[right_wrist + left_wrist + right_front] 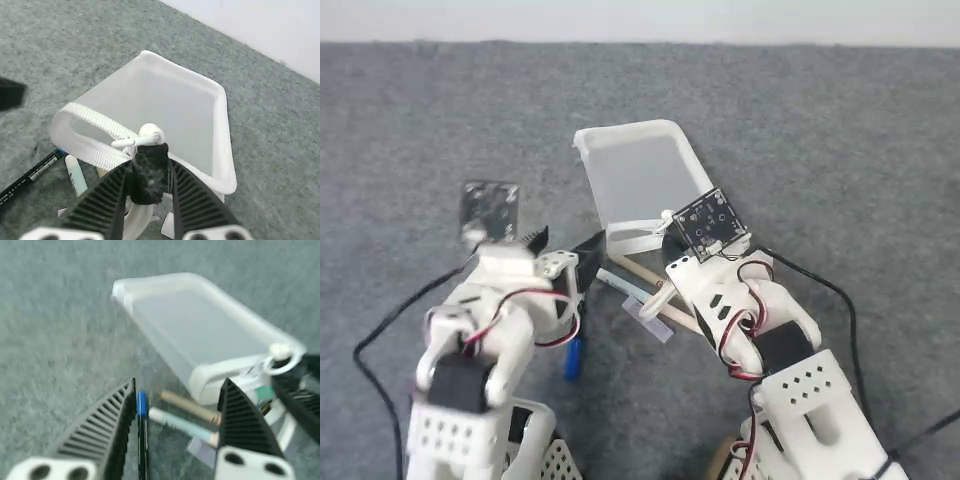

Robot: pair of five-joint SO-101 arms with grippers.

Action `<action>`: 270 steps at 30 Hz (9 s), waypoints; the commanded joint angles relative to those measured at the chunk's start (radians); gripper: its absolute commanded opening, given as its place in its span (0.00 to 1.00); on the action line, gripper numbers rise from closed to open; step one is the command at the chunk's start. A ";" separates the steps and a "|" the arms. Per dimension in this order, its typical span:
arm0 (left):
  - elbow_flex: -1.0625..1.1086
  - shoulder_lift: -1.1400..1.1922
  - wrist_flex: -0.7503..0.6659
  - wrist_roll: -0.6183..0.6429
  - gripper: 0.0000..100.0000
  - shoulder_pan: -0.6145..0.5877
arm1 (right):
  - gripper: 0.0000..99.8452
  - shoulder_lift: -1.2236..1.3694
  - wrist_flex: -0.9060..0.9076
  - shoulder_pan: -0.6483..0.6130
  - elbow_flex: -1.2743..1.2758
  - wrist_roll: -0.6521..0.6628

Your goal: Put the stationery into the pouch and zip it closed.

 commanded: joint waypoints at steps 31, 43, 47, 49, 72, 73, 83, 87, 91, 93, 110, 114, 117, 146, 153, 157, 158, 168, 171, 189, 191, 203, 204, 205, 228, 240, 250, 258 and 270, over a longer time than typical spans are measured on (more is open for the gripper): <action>0.174 -0.459 0.005 -0.035 0.31 0.106 | 0.01 -0.203 0.061 -0.061 -0.006 0.011; 0.174 -0.463 0.006 -0.035 0.31 0.106 | 0.01 -0.460 0.042 -0.140 0.137 0.100; 0.174 -0.463 0.006 -0.035 0.31 0.106 | 0.01 -0.504 0.042 -0.139 0.166 0.100; 0.174 -0.463 0.008 -0.037 0.31 0.106 | 0.01 -0.518 0.042 -0.139 0.167 0.100; 0.222 -0.459 -0.015 -0.077 0.31 0.094 | 0.01 -0.524 0.042 -0.139 0.178 0.094; 0.231 -0.459 -0.020 -0.086 0.31 0.071 | 0.01 -0.524 0.042 -0.139 0.178 0.094; 0.354 -0.459 -0.118 -0.164 0.31 -0.064 | 0.01 -0.555 0.110 -0.143 0.155 0.094; 0.354 -0.459 -0.127 -0.166 0.31 -0.064 | 0.01 -0.644 0.162 -0.145 0.157 0.095; 0.357 -0.457 -0.140 -0.166 0.26 -0.064 | 0.01 -0.697 0.200 -0.145 0.158 0.100; 0.357 -0.457 -0.140 -0.170 0.23 -0.064 | 0.01 -0.702 0.208 -0.147 0.158 0.100; 0.360 -0.459 -0.140 -0.221 0.06 -0.130 | 0.01 -0.710 0.200 -0.139 0.187 0.150; 0.346 -0.459 -0.135 -0.221 0.06 -0.175 | 0.01 -0.708 0.200 -0.111 0.186 0.150; 0.344 -0.459 -0.135 -0.212 0.05 -0.180 | 0.01 -0.707 0.199 -0.110 0.186 0.150; 0.326 -0.460 -0.126 -0.167 0.06 -0.222 | 0.19 -0.699 0.189 -0.019 0.173 0.097; 0.326 -0.460 -0.126 -0.166 0.06 -0.222 | 0.22 -0.699 0.337 0.007 0.032 0.046; 0.326 -0.460 -0.126 -0.166 0.06 -0.222 | 0.22 -0.690 0.386 0.019 -0.014 0.046; 0.326 -0.460 -0.126 -0.166 0.06 -0.222 | 0.22 -0.674 0.389 0.019 -0.021 0.046; 0.326 -0.460 -0.127 -0.166 0.06 -0.222 | 0.22 -0.203 0.424 0.105 -0.213 -0.109; 0.328 -0.460 -0.127 -0.166 0.06 -0.222 | 0.22 -0.070 0.424 0.151 -0.270 -0.161; 0.329 -0.460 -0.127 -0.166 0.06 -0.222 | 0.13 0.387 0.423 0.251 -0.416 -0.512; 0.331 -0.460 -0.127 -0.166 0.06 -0.222 | 0.14 0.429 0.424 0.225 -0.411 -0.575; 0.331 -0.463 -0.112 -0.166 0.06 -0.222 | 0.26 0.792 0.493 0.226 -0.569 -0.878; 0.331 -0.463 -0.112 -0.166 0.06 -0.222 | 0.26 0.825 0.493 0.242 -0.592 -0.891; 0.331 -0.463 -0.112 -0.166 0.06 -0.222 | 0.26 0.855 0.492 0.254 -0.612 -0.902; 0.331 -0.463 -0.112 -0.166 0.06 -0.224 | 0.15 1.328 0.492 0.358 -0.937 -0.957; 0.331 -0.462 -0.112 -0.167 0.06 -0.227 | 0.01 1.325 0.509 0.383 -0.965 -0.953; 0.331 -0.459 -0.110 -0.172 0.06 -0.221 | 0.01 1.199 0.573 0.374 -0.959 -0.907; 0.242 -0.457 -0.071 -0.172 0.06 -0.221 | 0.01 1.168 0.573 0.374 -0.957 -0.819; 0.113 -0.456 0.003 -0.255 0.06 -0.149 | 0.01 1.158 0.624 0.300 -0.959 -0.819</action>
